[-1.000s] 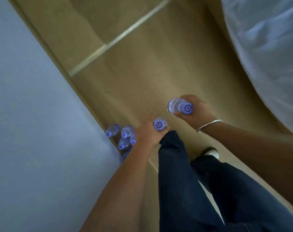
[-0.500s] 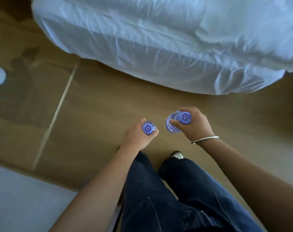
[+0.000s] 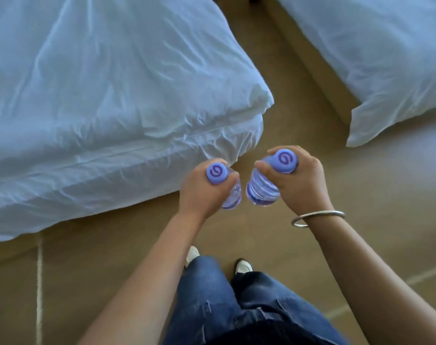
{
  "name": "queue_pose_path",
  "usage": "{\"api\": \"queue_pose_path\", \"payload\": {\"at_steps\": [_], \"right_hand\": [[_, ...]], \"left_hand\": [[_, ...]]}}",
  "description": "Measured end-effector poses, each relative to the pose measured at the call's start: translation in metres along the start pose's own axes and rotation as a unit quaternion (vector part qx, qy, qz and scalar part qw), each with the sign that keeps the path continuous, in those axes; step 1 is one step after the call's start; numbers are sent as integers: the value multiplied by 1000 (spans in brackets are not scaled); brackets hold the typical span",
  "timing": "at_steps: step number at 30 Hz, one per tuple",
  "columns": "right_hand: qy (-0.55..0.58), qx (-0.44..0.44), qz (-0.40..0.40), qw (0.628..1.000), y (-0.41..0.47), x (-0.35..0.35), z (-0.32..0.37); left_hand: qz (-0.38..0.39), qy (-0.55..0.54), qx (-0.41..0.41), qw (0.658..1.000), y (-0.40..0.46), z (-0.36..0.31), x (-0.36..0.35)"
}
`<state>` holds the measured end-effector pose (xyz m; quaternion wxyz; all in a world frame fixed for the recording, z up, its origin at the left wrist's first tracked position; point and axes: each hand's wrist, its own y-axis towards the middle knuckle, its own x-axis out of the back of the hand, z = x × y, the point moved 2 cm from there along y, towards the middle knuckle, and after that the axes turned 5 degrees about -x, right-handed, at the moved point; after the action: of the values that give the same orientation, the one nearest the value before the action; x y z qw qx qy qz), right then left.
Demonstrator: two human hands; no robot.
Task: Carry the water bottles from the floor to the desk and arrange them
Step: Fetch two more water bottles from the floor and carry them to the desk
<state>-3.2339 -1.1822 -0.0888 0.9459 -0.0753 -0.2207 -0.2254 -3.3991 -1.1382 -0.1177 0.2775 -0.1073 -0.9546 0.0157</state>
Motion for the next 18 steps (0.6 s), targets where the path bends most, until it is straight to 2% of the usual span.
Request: {"api": "queue_pose_path", "payload": {"at_steps": [5, 10, 14, 18], "right_hand": [[27, -13, -62, 998, 40, 31, 18], [59, -38, -126, 990, 84, 43, 23], [55, -61, -181, 980, 117, 50, 27], [41, -72, -254, 964, 139, 72, 24]], "left_hand": [[53, -72, -70, 993, 52, -58, -13], [132, -80, -150, 977, 117, -95, -29], [175, -17, -227, 958, 173, -124, -42], [253, 65, -287, 921, 217, -151, -65]]}}
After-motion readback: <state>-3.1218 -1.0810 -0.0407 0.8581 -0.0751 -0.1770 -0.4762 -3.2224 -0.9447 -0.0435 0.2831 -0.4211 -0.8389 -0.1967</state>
